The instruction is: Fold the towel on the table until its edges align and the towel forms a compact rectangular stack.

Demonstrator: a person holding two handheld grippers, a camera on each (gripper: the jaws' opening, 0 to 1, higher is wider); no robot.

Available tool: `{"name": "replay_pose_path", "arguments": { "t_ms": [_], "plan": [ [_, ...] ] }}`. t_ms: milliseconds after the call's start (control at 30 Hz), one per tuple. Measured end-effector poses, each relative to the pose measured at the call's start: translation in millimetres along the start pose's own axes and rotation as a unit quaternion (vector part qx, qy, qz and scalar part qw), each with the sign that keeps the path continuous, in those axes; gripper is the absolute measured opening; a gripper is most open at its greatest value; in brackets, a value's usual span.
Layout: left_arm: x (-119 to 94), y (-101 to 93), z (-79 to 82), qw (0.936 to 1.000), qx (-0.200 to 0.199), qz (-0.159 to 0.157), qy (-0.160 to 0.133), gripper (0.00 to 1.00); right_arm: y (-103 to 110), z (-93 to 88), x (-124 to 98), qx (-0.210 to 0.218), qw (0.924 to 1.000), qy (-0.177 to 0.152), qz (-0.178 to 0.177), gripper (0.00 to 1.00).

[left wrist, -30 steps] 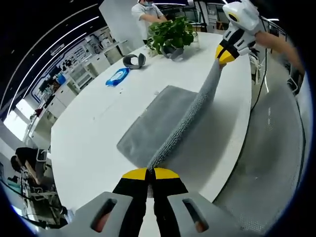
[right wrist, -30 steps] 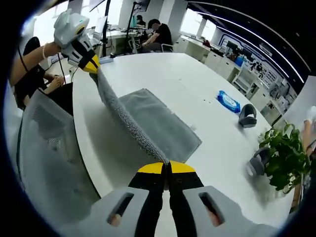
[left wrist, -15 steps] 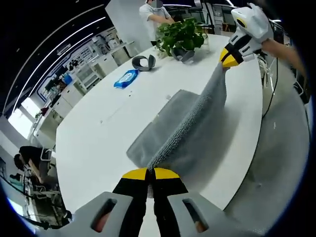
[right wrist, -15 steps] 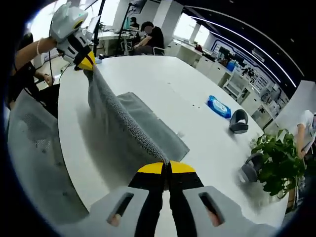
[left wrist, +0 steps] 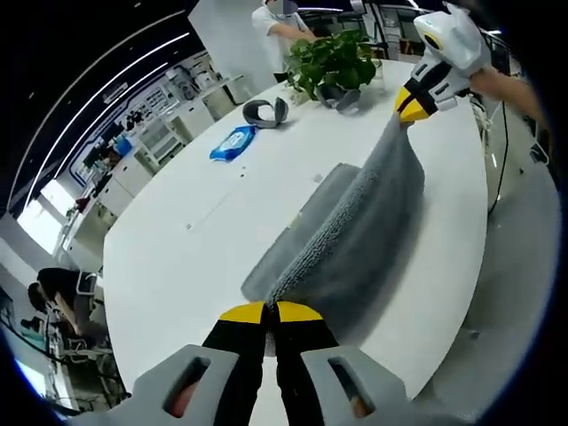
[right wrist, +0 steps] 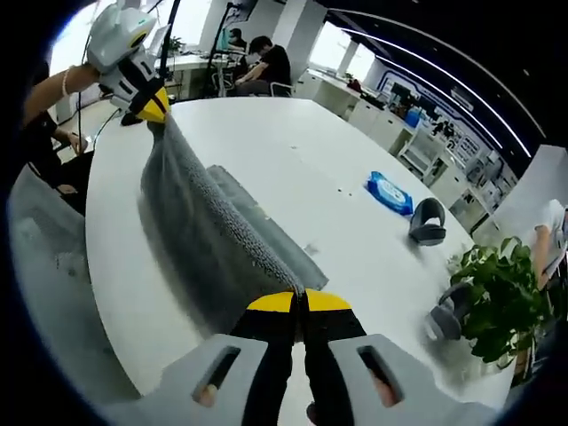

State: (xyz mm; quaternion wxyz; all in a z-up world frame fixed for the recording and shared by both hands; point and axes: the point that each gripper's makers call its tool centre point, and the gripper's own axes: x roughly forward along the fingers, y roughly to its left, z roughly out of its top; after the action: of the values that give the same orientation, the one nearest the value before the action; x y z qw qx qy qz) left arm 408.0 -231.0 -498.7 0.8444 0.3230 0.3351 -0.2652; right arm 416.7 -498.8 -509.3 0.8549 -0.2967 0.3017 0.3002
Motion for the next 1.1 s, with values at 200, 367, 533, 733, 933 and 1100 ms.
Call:
{"name": "replay_pose_path", "arguments": {
  "t_ms": [200, 367, 533, 733, 933, 1100],
  "plan": [
    [15, 8.0, 3.7, 1.0, 0.004, 0.007, -0.001, 0.03, -9, -1.4, 16, 0.025, 0.9997, -0.001, -0.003, 0.0],
    [31, 14.9, 1.1, 0.9998, -0.006, 0.016, 0.003, 0.03, -14, -1.6, 30, 0.047, 0.9989, -0.008, -0.007, 0.0],
    [49, 20.7, -2.0, 0.9995, -0.028, 0.017, -0.002, 0.03, -18, -3.2, 48, 0.046, 0.9989, -0.005, -0.011, 0.0],
    [73, 22.1, -12.0, 0.9993, -0.034, 0.014, 0.004, 0.03, -19, -8.8, 72, 0.03, 0.9994, 0.006, -0.016, 0.0],
    [95, 21.6, -19.7, 0.9992, -0.036, 0.012, 0.01, 0.03, -20, -18.6, 92, 0.036, 0.9991, 0.01, -0.022, 0.0],
    [109, 18.9, -25.0, 0.9988, -0.046, 0.007, 0.012, 0.03, -20, -29.2, 104, 0.054, 0.9981, 0.018, -0.02, 0.01]
  ]
}}
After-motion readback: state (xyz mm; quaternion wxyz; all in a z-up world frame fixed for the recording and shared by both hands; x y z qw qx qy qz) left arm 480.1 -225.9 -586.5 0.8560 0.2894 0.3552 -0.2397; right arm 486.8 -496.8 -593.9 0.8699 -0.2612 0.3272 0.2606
